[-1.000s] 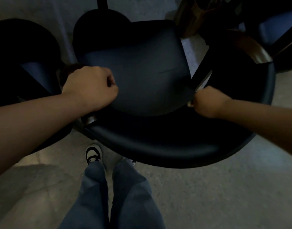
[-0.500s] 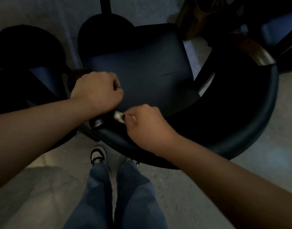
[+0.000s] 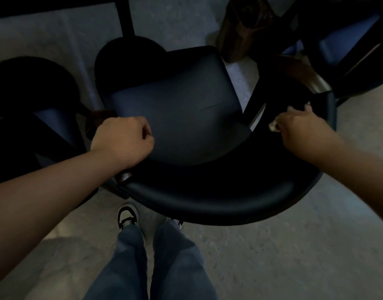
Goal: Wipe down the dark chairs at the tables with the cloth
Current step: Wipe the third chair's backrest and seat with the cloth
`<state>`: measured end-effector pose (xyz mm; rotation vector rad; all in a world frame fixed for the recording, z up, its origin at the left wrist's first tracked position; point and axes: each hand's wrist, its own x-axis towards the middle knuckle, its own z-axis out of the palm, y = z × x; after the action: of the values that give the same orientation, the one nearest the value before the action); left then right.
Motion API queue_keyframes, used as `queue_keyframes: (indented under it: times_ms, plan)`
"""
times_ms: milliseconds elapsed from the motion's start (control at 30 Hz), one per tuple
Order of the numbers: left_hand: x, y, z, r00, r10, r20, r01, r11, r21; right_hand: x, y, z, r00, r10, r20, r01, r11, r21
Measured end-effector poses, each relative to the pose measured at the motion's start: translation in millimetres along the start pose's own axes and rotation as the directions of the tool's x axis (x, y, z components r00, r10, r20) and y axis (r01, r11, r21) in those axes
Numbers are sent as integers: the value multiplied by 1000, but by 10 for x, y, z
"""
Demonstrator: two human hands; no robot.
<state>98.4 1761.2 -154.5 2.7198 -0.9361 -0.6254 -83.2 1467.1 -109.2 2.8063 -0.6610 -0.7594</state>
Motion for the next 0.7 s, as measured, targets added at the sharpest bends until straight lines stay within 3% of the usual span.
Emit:
queue_keyframes:
  times_ms: [100,167,267,333,400,500,600,700]
  plan:
    - [-8,56,-50,995,-1,104,-15,988,156,-142,-37,65,958,106,-267,-74,989,128]
    - [68,99,-74,973,-55,222,-3,968,251,-166,-77,82,909,265,-322,-186,949,256]
    - [251,384,19,927,-142,348,129,990,62,-180,-71,109,808,420,-414,-201,856,477]
    - [386,724,218,923,-56,380,119,982,-144,-215,-36,108,735,508,-449,-144,764,629]
    - [455,1084,498,900,29,435,127,937,-325,-238,-15,80,692,599,-403,-156,669,726]
    - [505,1454,906,786,80,612,315,800,-510,-221,-16,36,696,676,-244,-271,561,782]
    - [571,1585,1152,692,94,716,467,699,-542,-180,67,16,687,727,-15,-406,400,822]
    - [615,1637,1237,640,133,757,510,663,-547,-144,247,11,713,662,230,-449,179,875]
